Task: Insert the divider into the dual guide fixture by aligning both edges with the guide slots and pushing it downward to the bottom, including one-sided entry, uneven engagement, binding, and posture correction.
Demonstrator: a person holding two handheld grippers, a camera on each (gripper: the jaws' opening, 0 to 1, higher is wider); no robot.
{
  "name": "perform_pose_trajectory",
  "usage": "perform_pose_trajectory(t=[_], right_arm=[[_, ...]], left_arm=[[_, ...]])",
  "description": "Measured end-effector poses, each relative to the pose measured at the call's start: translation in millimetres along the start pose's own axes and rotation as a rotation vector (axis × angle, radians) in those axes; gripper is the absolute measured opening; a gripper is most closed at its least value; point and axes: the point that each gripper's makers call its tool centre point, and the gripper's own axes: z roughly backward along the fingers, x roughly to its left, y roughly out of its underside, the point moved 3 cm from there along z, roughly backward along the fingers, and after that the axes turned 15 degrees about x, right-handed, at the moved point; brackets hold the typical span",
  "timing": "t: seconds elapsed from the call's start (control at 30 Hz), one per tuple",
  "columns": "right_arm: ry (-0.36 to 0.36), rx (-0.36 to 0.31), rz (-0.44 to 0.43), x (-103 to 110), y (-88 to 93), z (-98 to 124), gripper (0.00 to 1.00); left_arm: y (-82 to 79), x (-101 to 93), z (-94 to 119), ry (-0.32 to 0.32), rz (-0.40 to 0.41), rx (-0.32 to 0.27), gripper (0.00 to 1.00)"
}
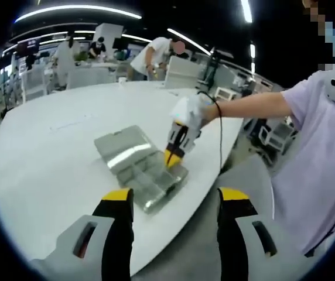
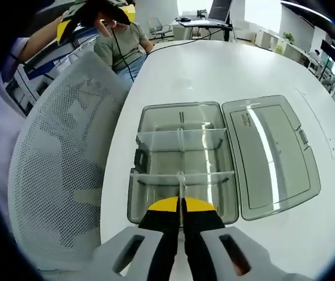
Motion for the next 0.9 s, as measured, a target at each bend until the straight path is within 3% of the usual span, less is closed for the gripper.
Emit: perform_pose_trajectory(t=[0.07,0.2,0.47,0.9], right_arm=[[0.010,0.035,0.006,0.3,6.3,-3.6,0.00],[-0.002,-0.001,-0.016,4.8,3.2,-3.8,0.03],[0.012,-0.011,-0.034,7.6,2.0,-0.1,0.05],[0.074,-0.059,-0.055,8.9,-6.3,20.1,0.17]], left_arm=[[1.5,0.0,1.8,-0.006,0.004,0.000,0.55],[4.0,-1.7,4.3,-0.007,0.009,0.000,0.55],[8.8,2.4,9.2,0.004,0.004,0.006,0.55],[7.2,14.5,8.8,0.048,-0.026,0.003,0.55]])
